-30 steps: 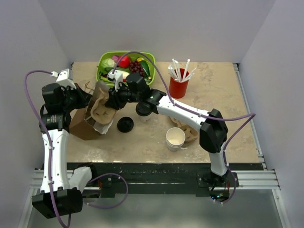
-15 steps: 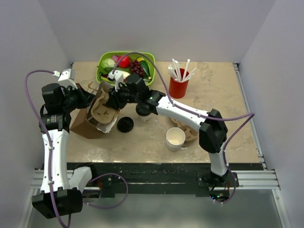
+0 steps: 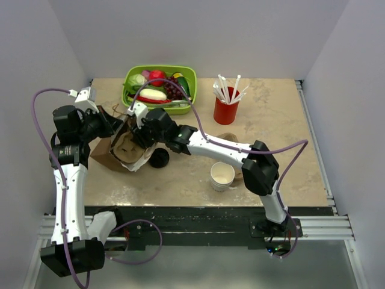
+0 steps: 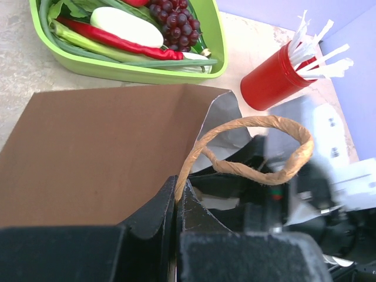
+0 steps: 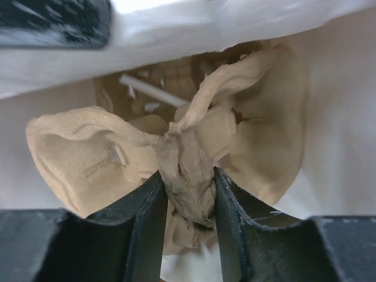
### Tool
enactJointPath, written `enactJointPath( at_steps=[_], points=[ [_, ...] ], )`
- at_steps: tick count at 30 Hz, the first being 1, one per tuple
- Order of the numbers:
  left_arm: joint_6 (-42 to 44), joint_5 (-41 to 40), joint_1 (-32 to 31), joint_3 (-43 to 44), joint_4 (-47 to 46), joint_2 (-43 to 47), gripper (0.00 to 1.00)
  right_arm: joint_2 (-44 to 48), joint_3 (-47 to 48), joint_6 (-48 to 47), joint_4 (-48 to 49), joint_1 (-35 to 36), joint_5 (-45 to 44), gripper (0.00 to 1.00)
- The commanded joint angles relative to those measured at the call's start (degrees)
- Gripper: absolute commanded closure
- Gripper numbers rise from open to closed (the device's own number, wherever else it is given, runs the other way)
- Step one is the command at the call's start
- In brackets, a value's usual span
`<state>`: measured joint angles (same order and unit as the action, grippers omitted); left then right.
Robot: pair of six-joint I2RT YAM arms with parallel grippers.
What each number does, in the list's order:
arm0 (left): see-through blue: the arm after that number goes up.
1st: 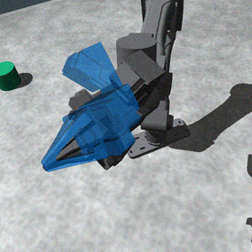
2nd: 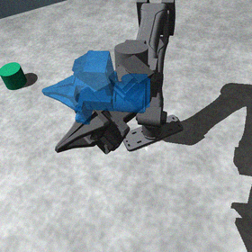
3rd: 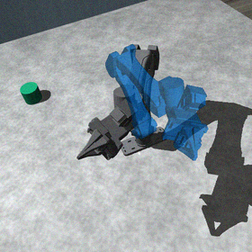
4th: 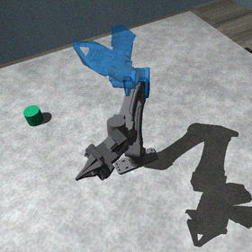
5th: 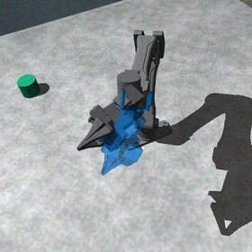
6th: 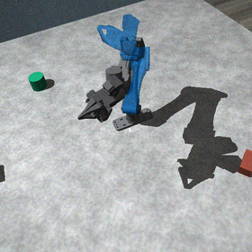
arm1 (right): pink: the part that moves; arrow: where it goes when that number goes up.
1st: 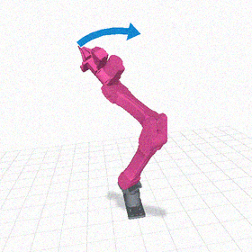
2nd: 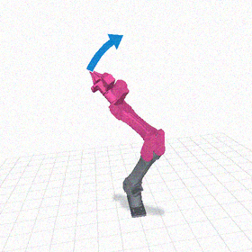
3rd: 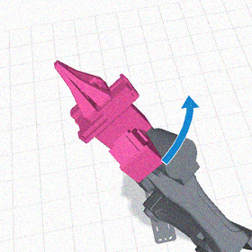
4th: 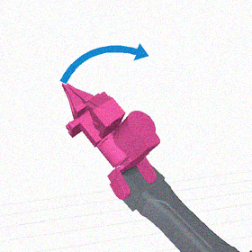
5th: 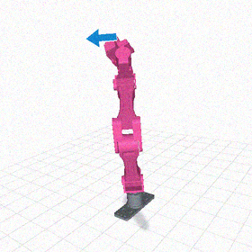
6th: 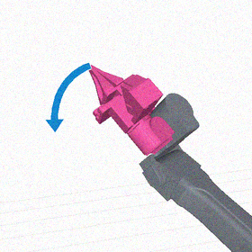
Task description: Pack the takeout coffee
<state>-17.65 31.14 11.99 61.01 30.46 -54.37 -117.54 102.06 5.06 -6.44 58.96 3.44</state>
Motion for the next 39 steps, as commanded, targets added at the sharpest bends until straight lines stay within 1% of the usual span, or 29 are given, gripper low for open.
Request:
enactJointPath(
  at_steps=[1,6,10,11,14,18,21,27,31,32,39],
  points=[
    [-2.2,2.2,0.4,0.7,-4.1,0.3,1.0,-1.6,3.0,-1.0,-0.5,1.6,-8.0,0.58],
    [-3.0,1.6,0.4,0.3,-4.2,0.0,1.0,-1.8,1.4,3.9,3.3,2.8,-12.1,0.58],
    [-3.1,0.9,0.4,0.2,-3.9,0.0,1.0,-1.7,1.2,5.0,4.4,3.0,-11.9,0.49],
    [-2.9,0.1,0.3,0.1,-3.8,-0.2,1.0,-1.2,0.9,5.3,4.9,3.0,-11.2,0.43],
    [-2.5,-1.1,0.3,0.0,-3.4,-0.4,1.0,0.2,0.2,5.5,4.7,3.1,-10.0,0.3],
    [-1.9,-1.5,0.4,-0.2,-3.0,-0.3,1.0,3.8,-2.5,5.1,5.1,3.0,-9.7,0.26],
    [-1.4,-1.4,0.3,-0.7,-3.1,0.0,1.0,6.9,-4.8,3.7,6.2,3.0,-9.2,0.25],
    [0.2,-0.1,0.4,-1.9,-3.5,0.8,1.0,9.1,-9.1,1.6,11.1,3.0,-3.6,0.27],
    [0.9,0.7,0.4,-2.8,-3.6,1.1,1.0,7.6,-9.9,0.7,13.5,3.1,3.5,0.29],
    [1.0,0.8,0.3,-3.0,-3.7,1.2,1.0,7.1,-10.0,0.7,14.3,3.1,5.2,0.32],
    [-0.5,0.2,0.3,-2.4,-4.4,1.6,1.0,2.9,-8.5,2.5,15.2,3.0,6.7,0.36]
  ],
)
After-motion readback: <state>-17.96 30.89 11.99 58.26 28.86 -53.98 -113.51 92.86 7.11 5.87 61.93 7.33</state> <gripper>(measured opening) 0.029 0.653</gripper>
